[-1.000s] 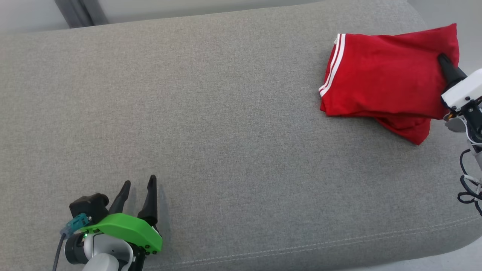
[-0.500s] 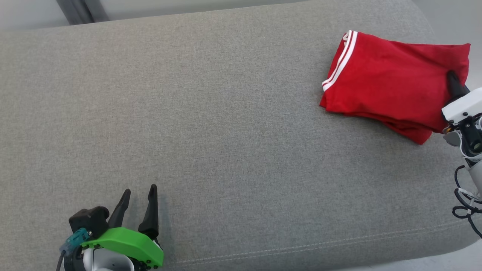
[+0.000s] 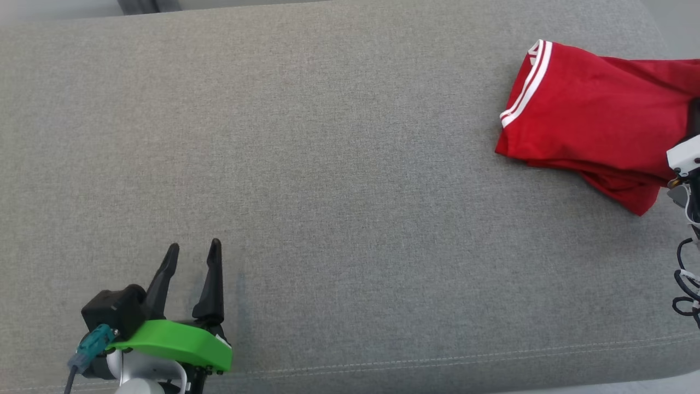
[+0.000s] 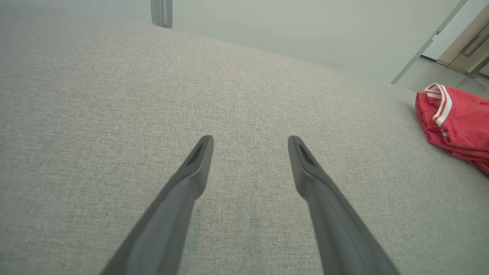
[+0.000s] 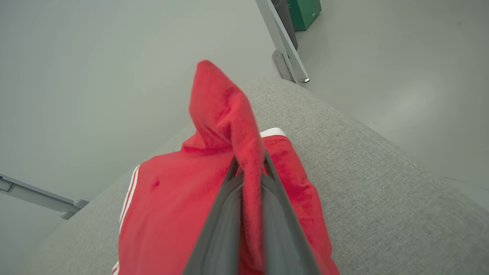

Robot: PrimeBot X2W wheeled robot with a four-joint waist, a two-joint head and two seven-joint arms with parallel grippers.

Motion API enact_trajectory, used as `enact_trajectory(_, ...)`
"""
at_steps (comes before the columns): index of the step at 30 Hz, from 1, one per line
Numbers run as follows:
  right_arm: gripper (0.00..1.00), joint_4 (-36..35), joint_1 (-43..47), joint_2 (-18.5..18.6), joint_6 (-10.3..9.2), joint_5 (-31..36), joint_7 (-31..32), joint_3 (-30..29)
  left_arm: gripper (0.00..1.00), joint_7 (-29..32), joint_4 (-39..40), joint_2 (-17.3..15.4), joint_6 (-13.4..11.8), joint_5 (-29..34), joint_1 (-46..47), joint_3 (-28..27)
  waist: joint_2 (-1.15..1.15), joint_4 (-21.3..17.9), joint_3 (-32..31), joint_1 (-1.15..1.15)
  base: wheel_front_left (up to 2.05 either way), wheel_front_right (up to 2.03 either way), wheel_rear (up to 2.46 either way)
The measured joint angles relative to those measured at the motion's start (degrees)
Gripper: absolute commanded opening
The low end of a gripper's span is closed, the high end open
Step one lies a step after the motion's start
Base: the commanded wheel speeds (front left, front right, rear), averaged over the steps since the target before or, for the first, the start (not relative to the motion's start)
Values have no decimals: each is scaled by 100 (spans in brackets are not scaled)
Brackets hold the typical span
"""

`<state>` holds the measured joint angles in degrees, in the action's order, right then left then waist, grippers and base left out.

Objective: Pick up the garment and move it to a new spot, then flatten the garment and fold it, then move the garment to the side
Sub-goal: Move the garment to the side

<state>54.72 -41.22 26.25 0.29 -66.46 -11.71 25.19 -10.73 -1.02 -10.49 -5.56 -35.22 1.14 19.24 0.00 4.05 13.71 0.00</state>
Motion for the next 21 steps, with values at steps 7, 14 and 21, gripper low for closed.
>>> enact_trajectory(7, 0, 176, -2, -7, -88, 9, -97, -49, 100, -18, 298, -108, -54, 26, -100, -212, 0, 114, 17, 0, 0, 0, 0)
enact_trajectory(14, 100, 414, -68, 147, -318, 321, -243, -91, 100, 16, 385, -104, -58, 24, -437, -219, 0, 152, -19, 0, 0, 0, 0)
enact_trajectory(21, 100, 622, -88, 436, -502, 686, -272, -97, 100, 52, 519, 20, -109, 15, -623, -234, 0, 110, -115, 0, 0, 0, 0)
